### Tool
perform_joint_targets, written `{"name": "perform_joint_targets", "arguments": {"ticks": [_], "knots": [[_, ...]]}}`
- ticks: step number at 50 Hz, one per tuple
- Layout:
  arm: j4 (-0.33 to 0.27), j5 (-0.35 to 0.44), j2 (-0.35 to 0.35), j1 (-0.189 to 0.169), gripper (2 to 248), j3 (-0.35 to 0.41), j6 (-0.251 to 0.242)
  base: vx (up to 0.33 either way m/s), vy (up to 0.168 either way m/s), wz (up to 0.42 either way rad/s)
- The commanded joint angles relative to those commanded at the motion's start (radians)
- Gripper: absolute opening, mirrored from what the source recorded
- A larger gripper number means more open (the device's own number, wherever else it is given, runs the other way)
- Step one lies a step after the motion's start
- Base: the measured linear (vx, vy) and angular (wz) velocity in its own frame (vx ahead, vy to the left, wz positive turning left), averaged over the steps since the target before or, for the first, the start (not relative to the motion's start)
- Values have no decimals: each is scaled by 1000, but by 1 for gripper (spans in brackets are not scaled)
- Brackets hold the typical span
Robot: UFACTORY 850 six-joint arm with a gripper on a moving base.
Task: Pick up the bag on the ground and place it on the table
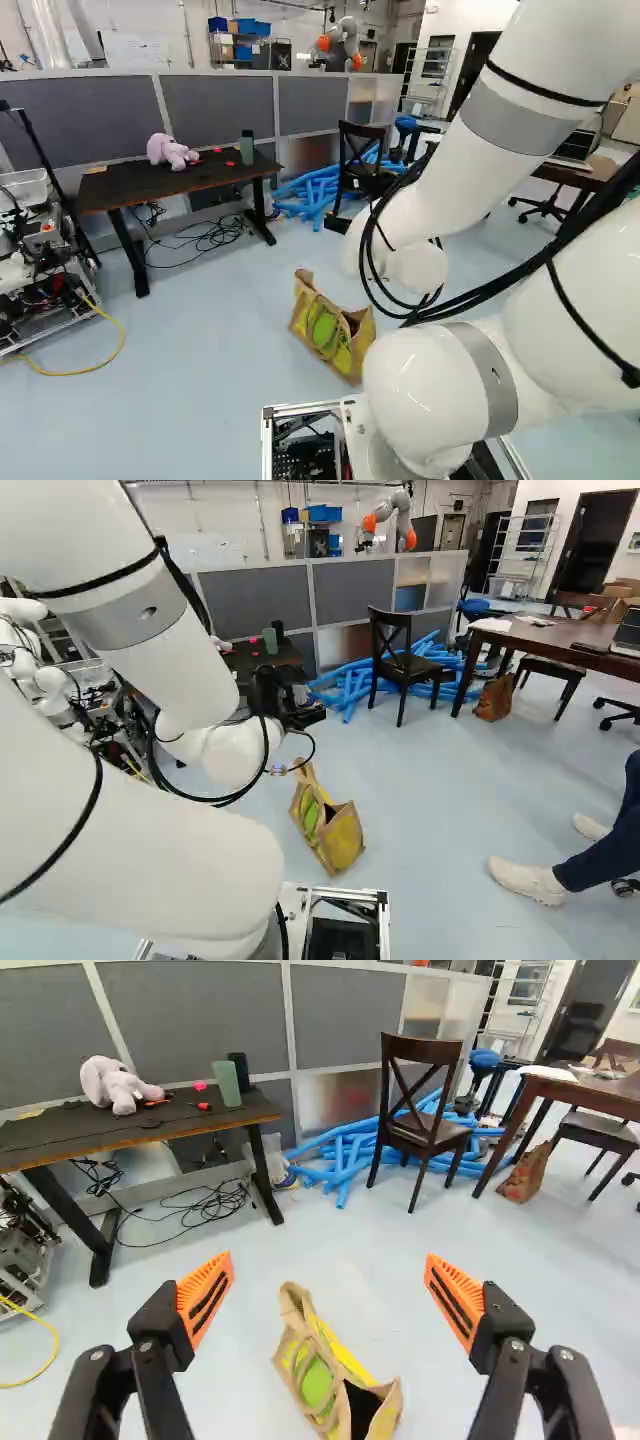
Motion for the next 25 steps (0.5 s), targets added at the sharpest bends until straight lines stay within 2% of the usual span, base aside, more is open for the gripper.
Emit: {"name": "perform_joint_targets", "arguments": {"ticks": [15, 25], "knots": [[0, 0, 0, 0, 247, 0, 0, 100, -41, -9], [0, 0, -11, 0, 247, -10, 0, 74, -12, -9]]}}
